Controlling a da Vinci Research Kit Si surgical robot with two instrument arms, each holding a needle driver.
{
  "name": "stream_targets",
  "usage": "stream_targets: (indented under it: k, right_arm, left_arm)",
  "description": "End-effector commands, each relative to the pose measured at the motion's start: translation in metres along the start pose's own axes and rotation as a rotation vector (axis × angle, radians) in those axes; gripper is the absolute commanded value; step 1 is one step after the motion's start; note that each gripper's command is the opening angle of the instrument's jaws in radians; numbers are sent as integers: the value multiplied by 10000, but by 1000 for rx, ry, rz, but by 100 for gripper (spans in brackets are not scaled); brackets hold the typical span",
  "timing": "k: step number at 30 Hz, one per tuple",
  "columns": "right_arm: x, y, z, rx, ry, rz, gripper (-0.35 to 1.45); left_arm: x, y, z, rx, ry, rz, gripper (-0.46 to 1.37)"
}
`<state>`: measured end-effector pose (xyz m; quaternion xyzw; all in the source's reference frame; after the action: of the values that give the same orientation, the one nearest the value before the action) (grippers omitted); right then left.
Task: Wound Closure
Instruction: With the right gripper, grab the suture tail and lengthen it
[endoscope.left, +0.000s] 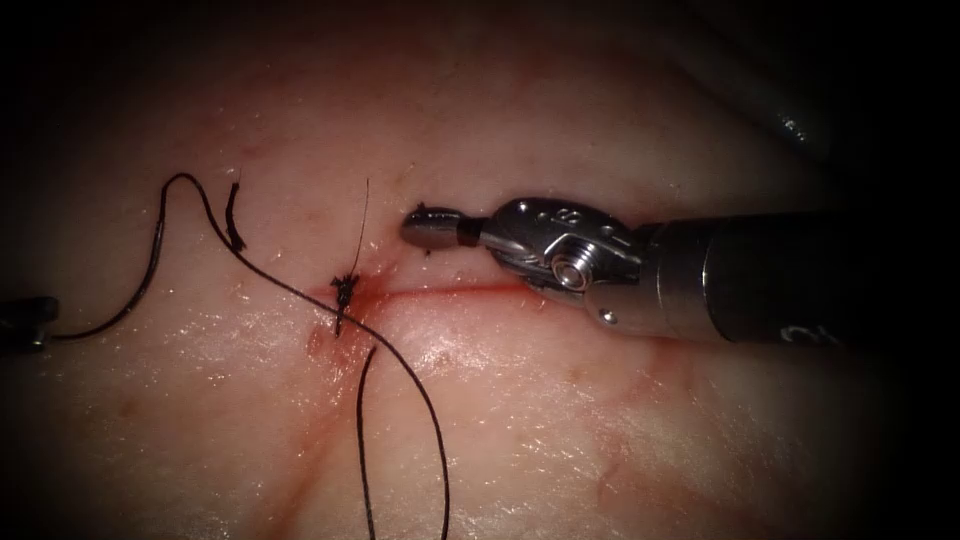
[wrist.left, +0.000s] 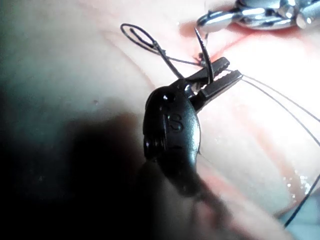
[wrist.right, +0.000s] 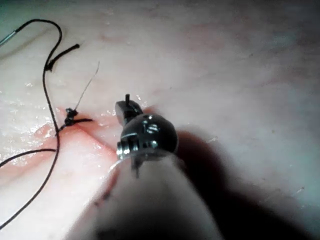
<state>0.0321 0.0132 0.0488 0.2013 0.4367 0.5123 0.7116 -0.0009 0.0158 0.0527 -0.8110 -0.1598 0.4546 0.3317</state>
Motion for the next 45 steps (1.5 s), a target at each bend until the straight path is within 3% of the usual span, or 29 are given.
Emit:
stream_targets:
  k: [1, 9, 16, 24, 45]
  right_arm:
    - [1, -2, -2, -21, 6, 30, -35]
    - [29, -6, -25, -90, 84, 117, -35]
    - [43, -8, -34, -115, 134, 149, -35]
    - [62, -9, -47, -136, 188, 106, -35]
    - [84, -15, -65, -122, 211, 86, -35]
  left_arm:
    - [-1, 0, 0, -13, 0, 0, -35]
    - [-2, 1, 0, -13, 0, 2, -35]
    - [-3, 1, -1, -13, -1, 3, -35]
    - [-3, 1, -1, -13, -1, 3, -35]
    - [-6, 0, 3, -18, -4, 17, -35]
